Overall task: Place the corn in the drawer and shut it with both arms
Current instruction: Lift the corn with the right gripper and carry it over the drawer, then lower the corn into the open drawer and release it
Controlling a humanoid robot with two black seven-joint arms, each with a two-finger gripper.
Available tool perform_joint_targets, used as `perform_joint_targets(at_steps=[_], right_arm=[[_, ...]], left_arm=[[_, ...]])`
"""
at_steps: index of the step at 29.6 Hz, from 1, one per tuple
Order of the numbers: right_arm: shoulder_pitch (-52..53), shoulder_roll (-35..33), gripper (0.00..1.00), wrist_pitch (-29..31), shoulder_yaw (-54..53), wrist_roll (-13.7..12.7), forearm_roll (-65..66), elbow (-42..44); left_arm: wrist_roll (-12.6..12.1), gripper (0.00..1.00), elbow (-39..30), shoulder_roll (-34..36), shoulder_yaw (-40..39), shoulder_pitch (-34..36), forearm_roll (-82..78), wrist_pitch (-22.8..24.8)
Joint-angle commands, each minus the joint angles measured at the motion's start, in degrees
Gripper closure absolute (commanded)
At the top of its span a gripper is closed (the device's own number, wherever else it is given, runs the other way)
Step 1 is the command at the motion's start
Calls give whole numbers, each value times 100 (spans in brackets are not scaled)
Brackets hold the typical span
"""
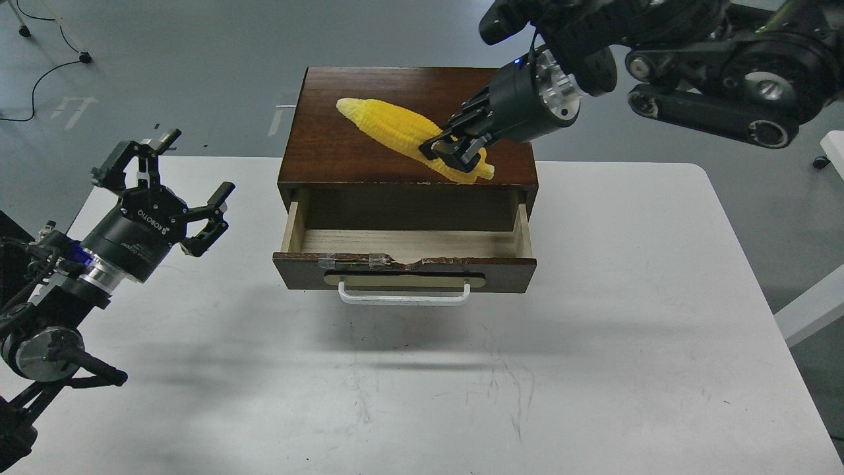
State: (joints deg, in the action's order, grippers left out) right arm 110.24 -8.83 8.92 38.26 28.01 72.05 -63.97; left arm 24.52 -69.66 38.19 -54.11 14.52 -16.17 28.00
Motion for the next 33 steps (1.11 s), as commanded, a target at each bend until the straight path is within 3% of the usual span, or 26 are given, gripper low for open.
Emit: perform_joint_targets(at_steps=[1,7,9,12,14,17,20,21,22,26,33], right_arm=[[-3,294,89,-338,375,-1,2,17],[-55,356,85,-347,472,-1,-16,25],[-73,356,78,-347,481,-1,-16,17],[-99,356,58,-347,533,-1,-42,17],[-108,356,56,-347,542,-1,-42,17],[-144,356,44,-347,542,-1,-51,17],[-144,356,25,-355,533,-1,-68,17],[-144,356,25,-355,533,-1,-68,17],[-144,356,17,-355,525,-1,-68,17],[-144,330,7,-355,481,-1,-305,-1],[41,-65,4,-356,139,-1,-789,8]], left_arm=[[0,0,-4,13,-3,-2,0,0],[0,0,-12,48,-3,-10,0,0],[0,0,-12,39,-3,-2,0,0],[0,0,-12,39,-3,-1,0,0],[0,0,-12,39,-3,-1,0,0],[0,0,-12,39,-3,-10,0,0],[0,0,-12,39,-3,-1,0,0],[0,0,-12,39,-3,-1,0,0],[0,0,-12,39,-3,-10,0,0],[0,0,-12,39,-3,-1,0,0],[0,0,-12,48,-3,-1,0,0]])
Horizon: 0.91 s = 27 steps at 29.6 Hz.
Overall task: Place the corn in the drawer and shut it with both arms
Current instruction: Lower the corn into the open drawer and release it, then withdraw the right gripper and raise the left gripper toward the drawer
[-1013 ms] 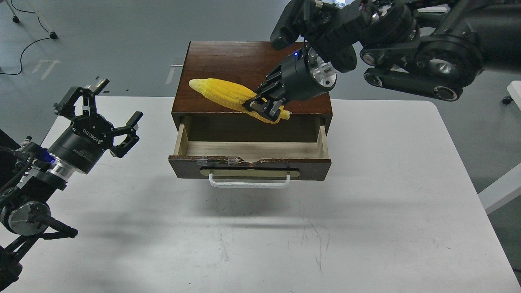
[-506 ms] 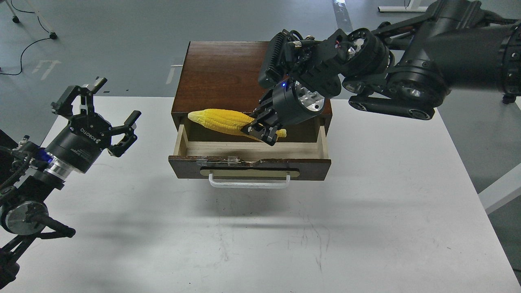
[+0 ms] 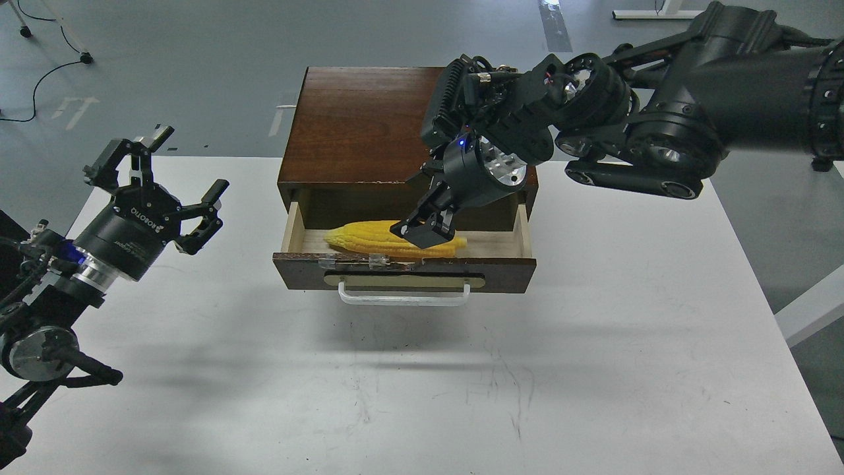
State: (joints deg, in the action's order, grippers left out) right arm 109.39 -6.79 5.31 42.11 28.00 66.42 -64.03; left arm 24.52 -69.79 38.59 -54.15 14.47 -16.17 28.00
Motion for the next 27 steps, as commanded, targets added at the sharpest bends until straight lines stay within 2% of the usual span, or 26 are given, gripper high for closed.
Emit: perform_joint_targets(at_steps=[1,7,12,13,15,19,24,27], right_arm=[[144,-366,4,14,-325,0,-304,14],[65,-1367,2,-12,-905,0,-1498,40],[-837,-2517,2,-48,-1755,0,-2710,66],[-840,-2520,2,-48,-1758,0,-2713,66],[-1706,-3062,2,-48,-2475,0,-3308,206],[-3147,-3512,2,-48,-3645,0,-3837,356],[-4616,-3706,1,5,-4692,0,-4810,356],[-5154,-3715,1,31,-5001,0,-5515,365]], left_arm=[[9,0,1,9,0,3,0,0],[53,0,1,0,18,3,-35,0],[184,0,9,0,53,3,-53,0],[184,0,9,0,53,3,-53,0],[228,0,9,0,62,3,-140,0],[348,0,9,8,53,3,-254,0],[348,0,18,148,27,38,-430,0],[348,0,18,325,-8,126,-615,0]])
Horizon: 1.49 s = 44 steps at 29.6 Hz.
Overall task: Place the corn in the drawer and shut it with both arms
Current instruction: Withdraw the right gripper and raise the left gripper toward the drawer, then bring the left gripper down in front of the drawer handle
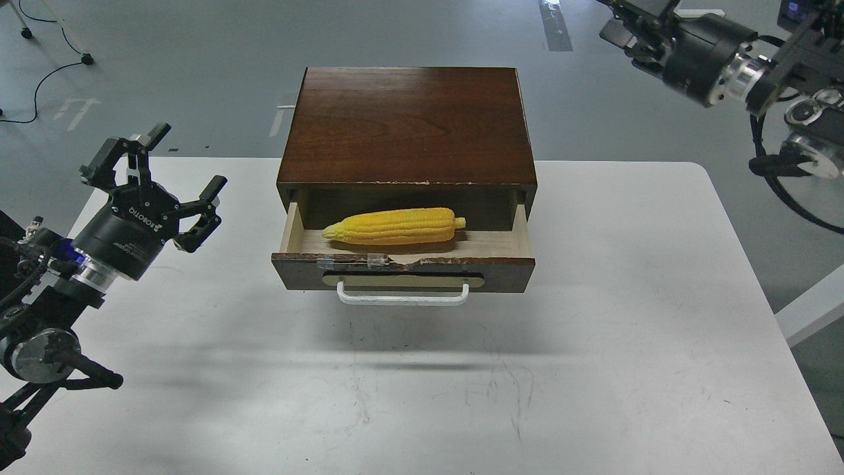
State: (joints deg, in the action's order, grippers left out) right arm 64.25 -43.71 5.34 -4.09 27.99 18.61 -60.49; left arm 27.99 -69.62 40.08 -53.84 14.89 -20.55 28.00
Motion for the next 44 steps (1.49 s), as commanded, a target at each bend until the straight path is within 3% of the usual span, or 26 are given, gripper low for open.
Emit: perform_joint_targets(at_steps=[1,8,16,20,25,30,34,35,37,39,44], right_arm=[[-737,-23,1,29,-409,1,-858,11],[-1590,30,1,-24,-400,1,-1018,63],[-1855,38,1,-33,-303,1,-1000,178],[-1881,21,1,-33,-295,1,-991,178],[-1907,21,1,-33,-295,1,-991,178],[-1907,21,1,-33,-286,1,-991,178],[-1925,21,1,-33,-277,1,-982,186],[-1951,21,1,-33,-277,1,-982,186],[-1969,38,1,-33,-277,1,-948,178],[-1995,38,1,-33,-277,1,-895,178],[-2004,47,1,-41,-277,1,-824,178]], left_arm=[[1,0,1,228,-39,110,-213,0],[1,0,-87,685,-39,997,-1064,0],[1,0,-1729,686,-4,1710,-4130,0],[1,0,-2713,2,57,1710,-6043,0],[1,1,-3137,-623,345,1710,-7768,0],[1,8,-3137,-905,970,1807,-8271,0],[1,33,-3137,-958,1340,1789,-8720,0],[1,45,-3128,-967,1497,1754,-8816,0],[1,84,-3102,-949,1796,1623,-8835,0],[1,99,-3084,-949,1850,1421,-8800,0],[1,100,-2698,-1037,1815,656,-8423,-83]])
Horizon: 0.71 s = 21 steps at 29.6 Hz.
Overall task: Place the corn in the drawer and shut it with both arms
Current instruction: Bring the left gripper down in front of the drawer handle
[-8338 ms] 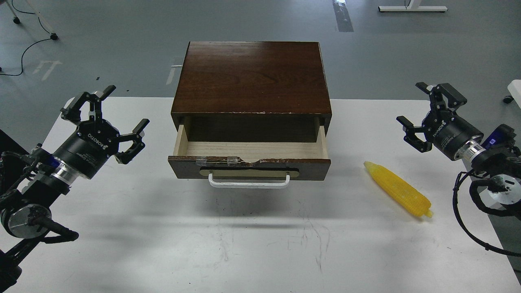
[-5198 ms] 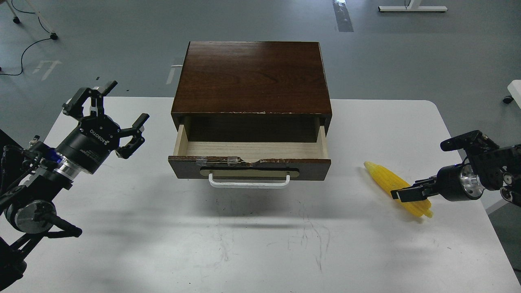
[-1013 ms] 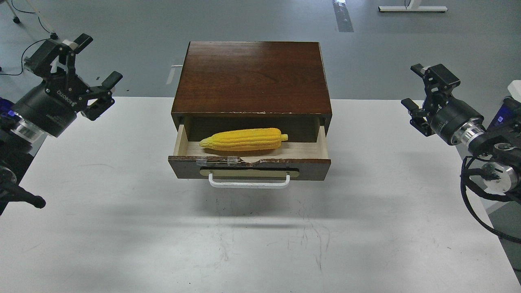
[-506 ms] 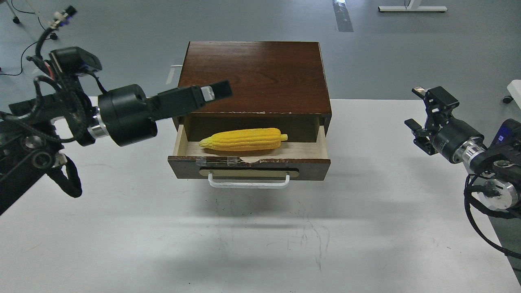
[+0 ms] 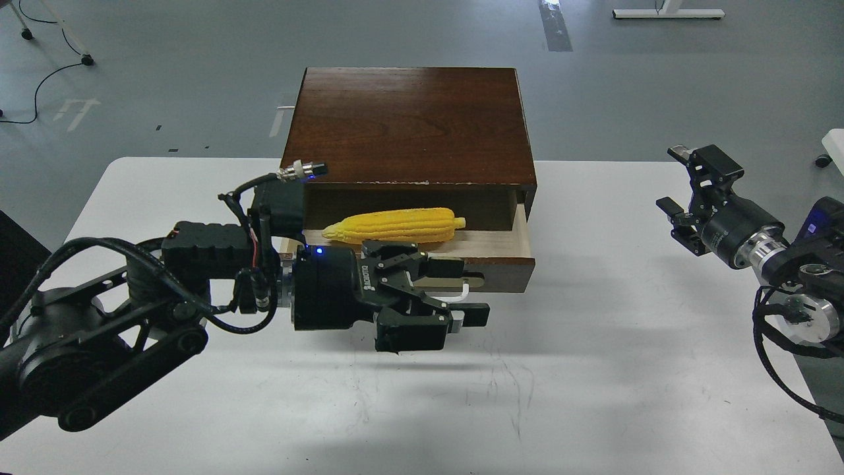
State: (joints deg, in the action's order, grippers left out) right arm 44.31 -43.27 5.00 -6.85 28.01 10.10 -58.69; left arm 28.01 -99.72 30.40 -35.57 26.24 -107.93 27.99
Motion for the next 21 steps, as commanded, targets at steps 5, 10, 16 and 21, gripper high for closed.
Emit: perform_joint_targets(at_steps=[5,10,16,21], right_arm=[[-10,2,1,0,-1,-1,36,-2],[-27,2,1,-8,-1,-1,36,-2],[-54,2,1,-8,-1,-1,36,-11],[-115,2,1,1,-1,-1,36,-11]], left_arm=[[-1,100,708,-52,-11,-805,1387,-180],[-1,100,981,-43,-37,-857,2398,-180],[-1,100,1446,-61,-72,-857,2610,-180],[-1,100,1508,-52,-108,-849,2759,-189]])
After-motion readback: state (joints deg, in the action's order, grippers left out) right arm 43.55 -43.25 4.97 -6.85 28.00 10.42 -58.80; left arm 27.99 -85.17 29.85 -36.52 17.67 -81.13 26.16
